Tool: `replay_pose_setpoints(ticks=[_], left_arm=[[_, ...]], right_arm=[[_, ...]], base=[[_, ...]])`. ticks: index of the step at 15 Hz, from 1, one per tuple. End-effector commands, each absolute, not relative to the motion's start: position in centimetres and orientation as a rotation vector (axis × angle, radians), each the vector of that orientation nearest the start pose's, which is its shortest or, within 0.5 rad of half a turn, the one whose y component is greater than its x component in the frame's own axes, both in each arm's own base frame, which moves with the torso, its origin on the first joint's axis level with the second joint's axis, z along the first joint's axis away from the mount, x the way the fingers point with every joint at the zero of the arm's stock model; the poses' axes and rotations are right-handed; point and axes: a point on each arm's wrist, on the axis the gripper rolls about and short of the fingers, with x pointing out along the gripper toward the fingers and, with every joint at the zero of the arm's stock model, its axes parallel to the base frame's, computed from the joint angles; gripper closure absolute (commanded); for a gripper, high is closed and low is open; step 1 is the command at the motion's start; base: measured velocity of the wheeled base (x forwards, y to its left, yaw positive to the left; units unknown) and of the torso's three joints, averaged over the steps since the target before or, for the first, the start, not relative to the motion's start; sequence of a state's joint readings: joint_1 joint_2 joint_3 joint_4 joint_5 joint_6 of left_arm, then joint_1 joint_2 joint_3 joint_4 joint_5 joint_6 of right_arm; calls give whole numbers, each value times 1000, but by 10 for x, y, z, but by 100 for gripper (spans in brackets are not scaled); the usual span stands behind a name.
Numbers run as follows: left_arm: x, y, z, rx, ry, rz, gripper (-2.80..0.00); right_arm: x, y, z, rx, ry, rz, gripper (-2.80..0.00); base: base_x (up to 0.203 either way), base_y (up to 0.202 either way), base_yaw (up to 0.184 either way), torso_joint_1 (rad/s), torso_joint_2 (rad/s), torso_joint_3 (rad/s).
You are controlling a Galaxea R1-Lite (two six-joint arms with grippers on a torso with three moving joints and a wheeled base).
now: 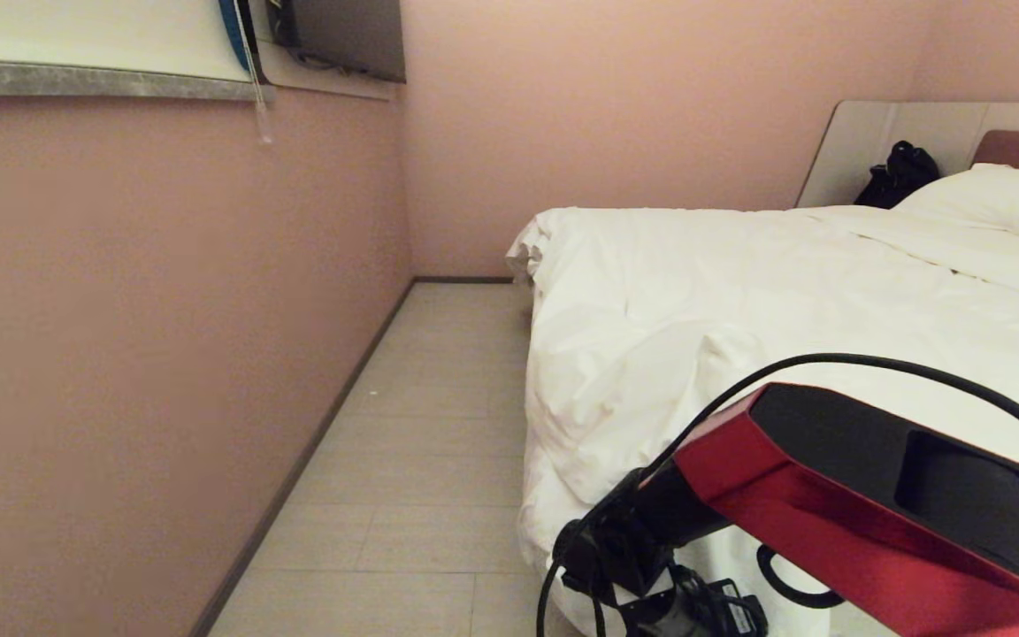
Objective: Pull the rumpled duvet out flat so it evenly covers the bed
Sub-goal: Flatten the corners of the folded blanket
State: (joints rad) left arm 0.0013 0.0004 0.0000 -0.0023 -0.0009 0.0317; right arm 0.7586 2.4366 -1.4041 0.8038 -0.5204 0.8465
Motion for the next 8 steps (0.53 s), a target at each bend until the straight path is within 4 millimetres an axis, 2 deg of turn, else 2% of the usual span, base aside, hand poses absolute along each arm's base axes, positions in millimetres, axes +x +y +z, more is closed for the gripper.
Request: replay_pose_setpoints(ticks=[1, 8], left_arm=[[-23, 0, 76, 32, -3, 2, 0], [-23, 0, 76, 32, -3, 0, 0]], right_arm=[[275, 235, -14, -365, 1319, -430, -280], [290, 233, -28, -345, 1285, -345, -280]], base=[[0, 0, 0, 0, 0, 0], [0, 0, 0, 0, 0, 0]])
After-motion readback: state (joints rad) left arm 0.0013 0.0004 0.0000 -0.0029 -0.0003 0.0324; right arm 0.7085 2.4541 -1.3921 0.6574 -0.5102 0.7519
